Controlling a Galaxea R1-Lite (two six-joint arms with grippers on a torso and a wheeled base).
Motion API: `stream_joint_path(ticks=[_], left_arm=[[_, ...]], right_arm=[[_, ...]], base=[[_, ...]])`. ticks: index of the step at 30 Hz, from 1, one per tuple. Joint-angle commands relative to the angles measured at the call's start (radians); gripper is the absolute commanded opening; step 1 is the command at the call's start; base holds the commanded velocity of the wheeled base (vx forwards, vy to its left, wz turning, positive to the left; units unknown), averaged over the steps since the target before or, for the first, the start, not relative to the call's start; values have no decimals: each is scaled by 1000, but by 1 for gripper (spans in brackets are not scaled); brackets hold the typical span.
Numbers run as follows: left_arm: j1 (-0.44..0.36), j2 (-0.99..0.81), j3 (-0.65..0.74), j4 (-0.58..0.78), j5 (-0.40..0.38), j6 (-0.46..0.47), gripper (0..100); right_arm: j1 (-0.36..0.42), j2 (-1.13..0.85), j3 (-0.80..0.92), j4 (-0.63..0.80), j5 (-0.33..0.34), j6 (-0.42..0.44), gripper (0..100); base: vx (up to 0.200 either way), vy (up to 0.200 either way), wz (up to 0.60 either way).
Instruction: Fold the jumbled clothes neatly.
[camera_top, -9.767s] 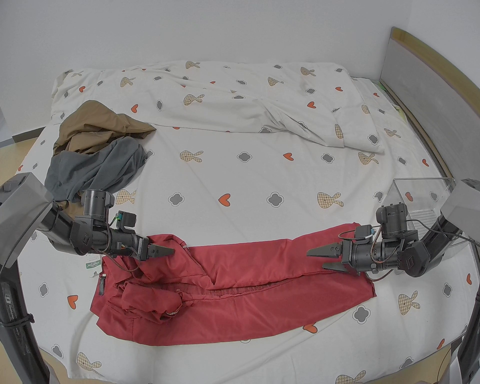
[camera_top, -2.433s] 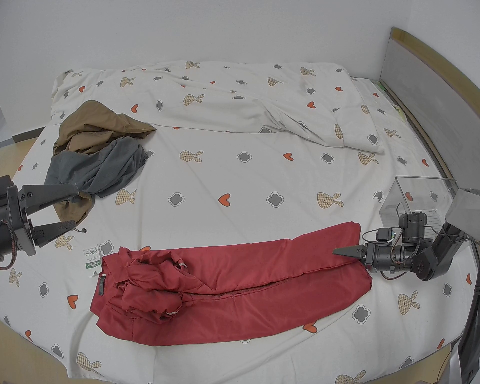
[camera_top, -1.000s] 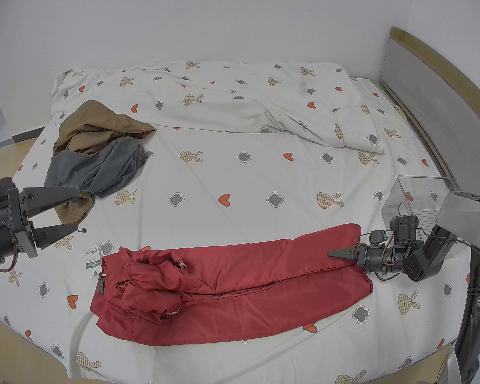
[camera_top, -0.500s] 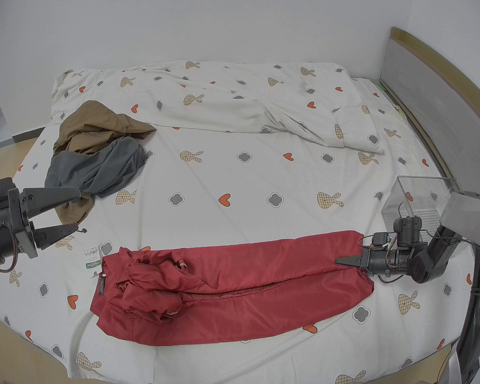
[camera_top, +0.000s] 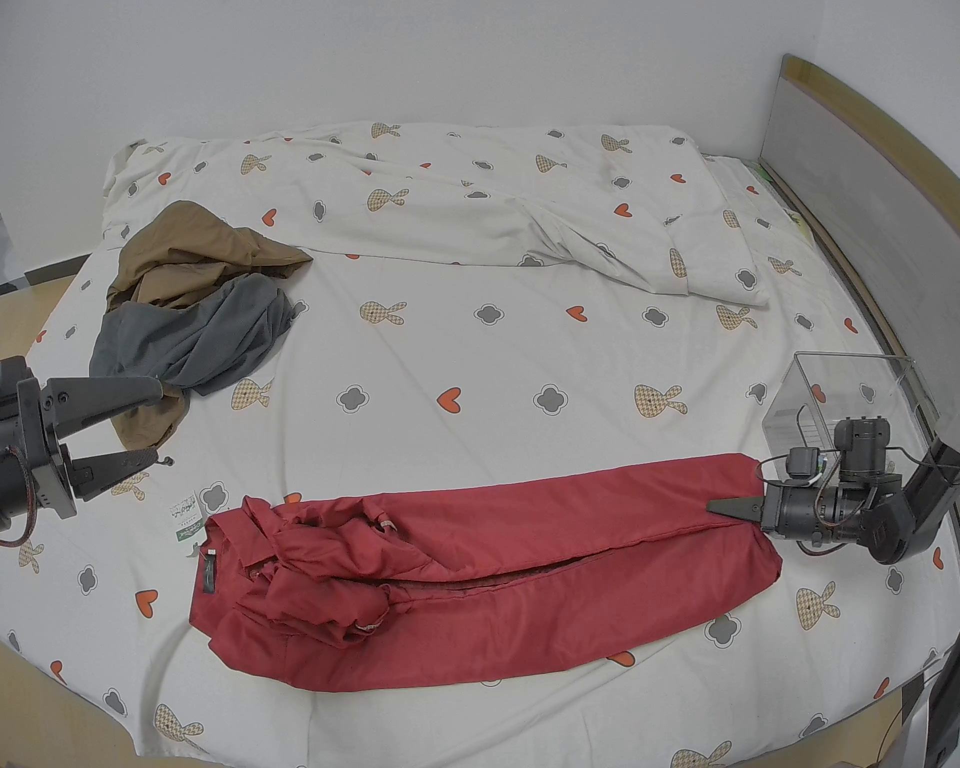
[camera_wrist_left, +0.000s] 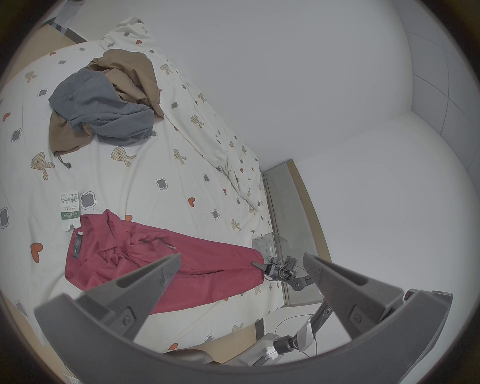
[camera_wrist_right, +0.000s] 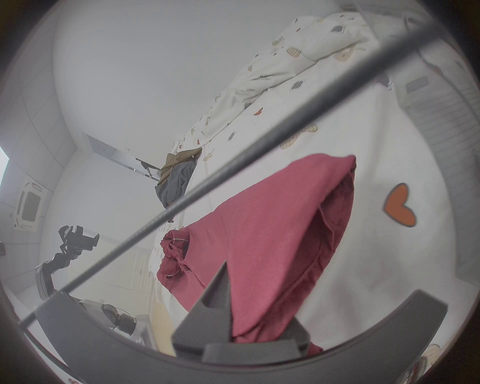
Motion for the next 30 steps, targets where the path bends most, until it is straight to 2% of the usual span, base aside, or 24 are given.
stream_joint_path(ticks=[1, 5, 9, 19, 22, 29, 30], left_arm=[[-8, 2, 4, 0, 0, 1, 100], [-13, 6, 4, 0, 0, 1, 100], [-16, 11, 5, 0, 0, 2, 100], [-22, 15, 5, 0, 0, 2, 100], [-24, 15, 5, 0, 0, 2, 100], [-28, 12, 19, -20, 0, 1, 100], [-28, 12, 19, -22, 0, 1, 100]], right_arm=[[-65, -72, 57, 13, -1, -35, 0], [-161, -74, 82, 13, -1, -95, 0], [-223, -86, 96, 13, -1, -103, 0], [-275, -104, 143, 13, -1, -161, 0], [-249, -106, 152, 11, 1, -163, 0], [-40, -114, 149, 6, -4, -155, 0], [-36, -115, 149, 6, -4, -154, 0]], base=[[0, 0, 0], [0, 0, 0], [0, 0, 0], [0, 0, 0], [0, 0, 0], [0, 0, 0], [0, 0, 0]])
